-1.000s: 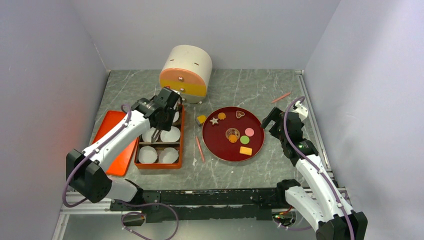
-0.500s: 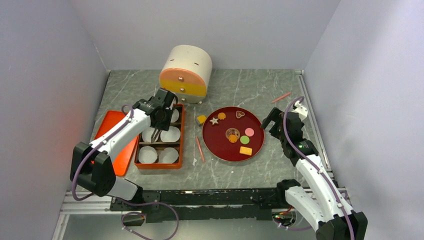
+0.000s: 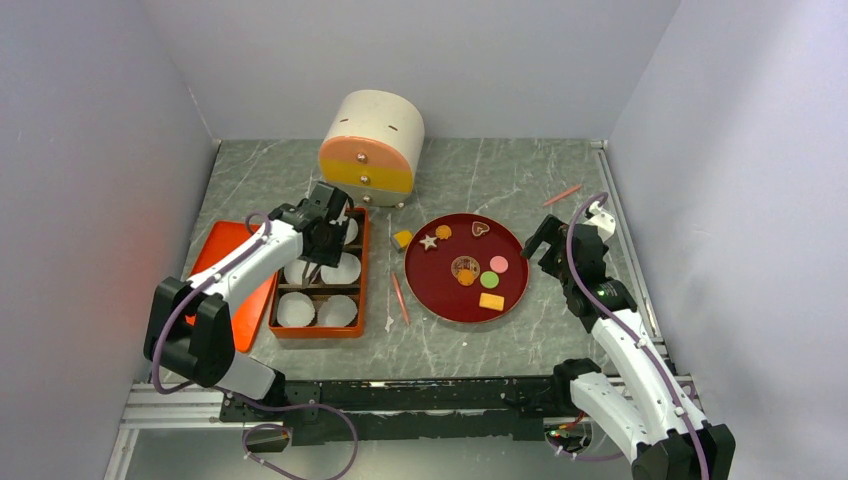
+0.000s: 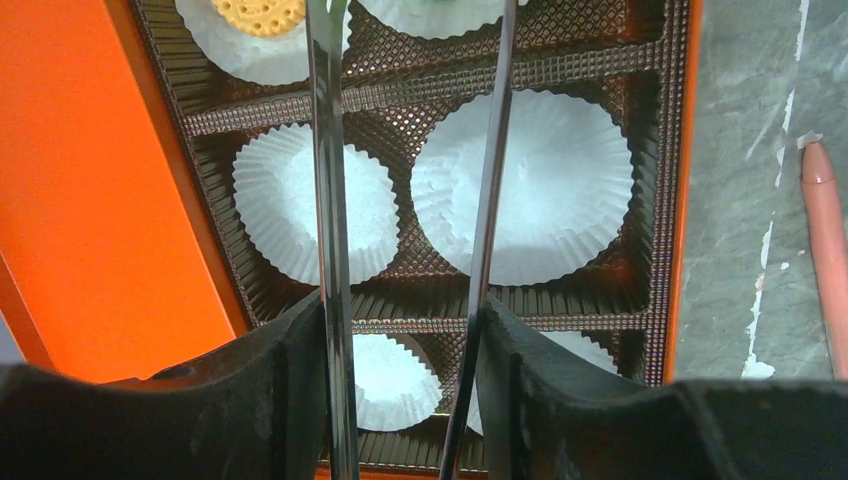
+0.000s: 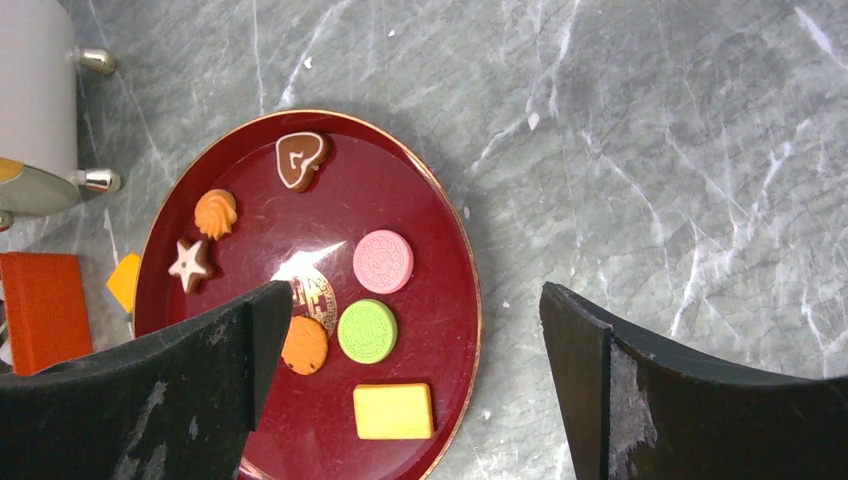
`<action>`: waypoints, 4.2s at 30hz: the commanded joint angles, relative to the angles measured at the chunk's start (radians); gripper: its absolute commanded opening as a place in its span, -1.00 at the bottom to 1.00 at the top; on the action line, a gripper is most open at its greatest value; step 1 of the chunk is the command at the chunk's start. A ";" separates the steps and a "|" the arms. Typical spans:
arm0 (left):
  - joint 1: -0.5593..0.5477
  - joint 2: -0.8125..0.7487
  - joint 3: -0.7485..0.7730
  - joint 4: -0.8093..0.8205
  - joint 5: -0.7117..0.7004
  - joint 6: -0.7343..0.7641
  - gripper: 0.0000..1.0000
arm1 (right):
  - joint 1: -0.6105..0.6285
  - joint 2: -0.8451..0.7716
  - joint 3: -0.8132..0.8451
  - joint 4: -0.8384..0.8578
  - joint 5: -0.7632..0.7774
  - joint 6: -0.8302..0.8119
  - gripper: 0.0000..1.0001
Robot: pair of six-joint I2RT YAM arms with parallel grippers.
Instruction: Pack the cookies
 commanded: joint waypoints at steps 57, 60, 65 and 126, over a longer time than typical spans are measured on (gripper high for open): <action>-0.716 0.278 0.332 0.138 0.093 0.013 0.25 | 0.001 -0.063 0.034 -0.042 0.045 0.024 1.00; -0.718 0.323 0.366 0.136 0.082 0.012 0.24 | 0.002 -0.065 0.034 -0.049 0.048 0.021 1.00; -0.720 0.380 0.403 0.136 0.084 0.021 0.18 | 0.001 -0.072 0.034 -0.054 0.055 0.017 1.00; -0.671 0.108 0.330 -0.123 -0.167 -0.105 -0.53 | 0.001 -0.024 0.050 -0.011 0.057 0.005 1.00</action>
